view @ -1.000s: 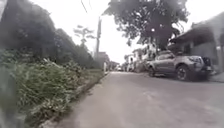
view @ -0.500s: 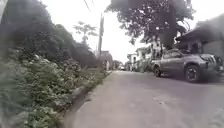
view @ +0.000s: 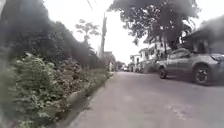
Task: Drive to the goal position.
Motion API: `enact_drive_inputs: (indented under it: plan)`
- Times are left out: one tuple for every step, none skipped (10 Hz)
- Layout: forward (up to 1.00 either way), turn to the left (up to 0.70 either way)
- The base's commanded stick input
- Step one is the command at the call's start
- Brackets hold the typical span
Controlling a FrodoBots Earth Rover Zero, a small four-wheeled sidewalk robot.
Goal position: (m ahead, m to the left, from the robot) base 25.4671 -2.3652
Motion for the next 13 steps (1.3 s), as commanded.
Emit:
enact_drive_inputs:
  plan:
    - [0.70,-0.35]
    - [0.70,-0.35]
    - [0.70,-0.35]
    - [0.70,-0.35]
    - [0.70,-0.35]
    - [0.70,-0.35]
    - [0.70,-0.35]
    - [0.70,-0.17]
    - [0.70,0.00]
    - [0.70,0.00]
    - [0.70,0.00]
    - [0.70,0.00]
    - [0.70,0.00]
